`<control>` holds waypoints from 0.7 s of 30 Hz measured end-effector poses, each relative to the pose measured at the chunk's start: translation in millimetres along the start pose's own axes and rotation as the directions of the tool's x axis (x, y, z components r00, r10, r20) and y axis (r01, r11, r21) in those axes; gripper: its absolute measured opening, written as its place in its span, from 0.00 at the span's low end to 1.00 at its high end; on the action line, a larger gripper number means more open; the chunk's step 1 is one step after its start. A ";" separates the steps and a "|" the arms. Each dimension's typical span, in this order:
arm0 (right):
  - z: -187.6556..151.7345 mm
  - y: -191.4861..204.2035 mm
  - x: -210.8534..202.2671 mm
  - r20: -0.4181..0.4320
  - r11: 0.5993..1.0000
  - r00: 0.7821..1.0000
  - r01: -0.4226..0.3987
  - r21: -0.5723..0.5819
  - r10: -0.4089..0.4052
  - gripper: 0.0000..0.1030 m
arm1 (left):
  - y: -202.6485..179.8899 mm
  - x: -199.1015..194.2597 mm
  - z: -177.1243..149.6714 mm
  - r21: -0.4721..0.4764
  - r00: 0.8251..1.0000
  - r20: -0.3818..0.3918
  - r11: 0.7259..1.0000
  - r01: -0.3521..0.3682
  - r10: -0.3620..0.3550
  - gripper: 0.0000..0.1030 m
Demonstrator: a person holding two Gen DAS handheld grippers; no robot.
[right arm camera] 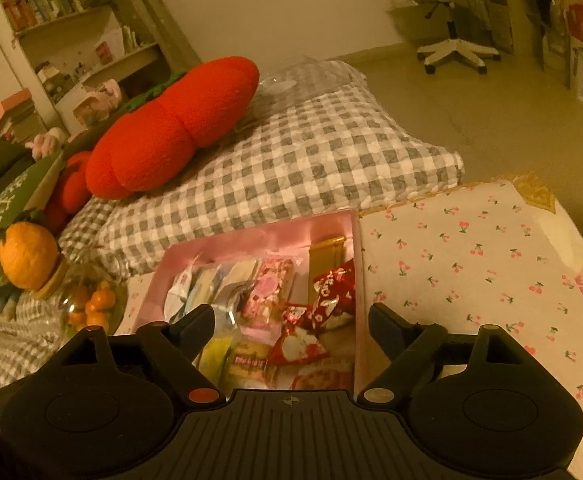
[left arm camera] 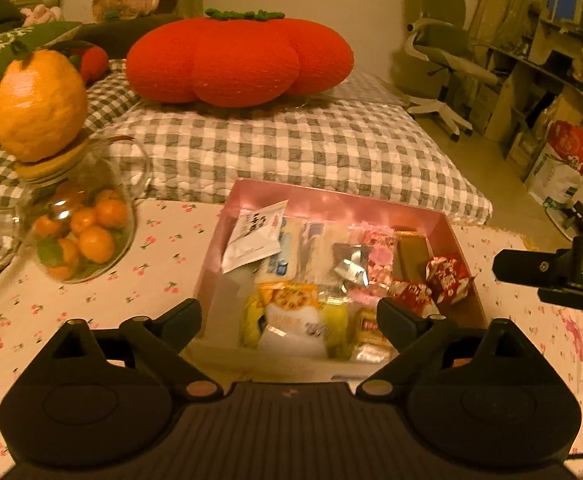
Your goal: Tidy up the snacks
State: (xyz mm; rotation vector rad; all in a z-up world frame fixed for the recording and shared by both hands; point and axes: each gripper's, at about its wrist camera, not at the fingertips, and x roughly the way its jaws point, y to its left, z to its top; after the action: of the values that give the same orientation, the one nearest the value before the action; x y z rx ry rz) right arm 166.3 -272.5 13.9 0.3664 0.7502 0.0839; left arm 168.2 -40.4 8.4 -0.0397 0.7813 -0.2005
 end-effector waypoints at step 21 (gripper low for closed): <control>-54.6 -17.7 -51.4 -0.034 0.993 0.993 0.112 -0.037 -0.114 0.87 | 36.6 -45.1 -57.0 0.028 0.995 -0.055 0.996 -0.080 0.081 0.99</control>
State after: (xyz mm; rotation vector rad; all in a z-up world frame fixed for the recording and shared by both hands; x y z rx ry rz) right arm 90.6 -283.4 4.4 0.2888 0.8028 -0.0029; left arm 103.0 6.4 -4.8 0.0218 0.8347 -0.1357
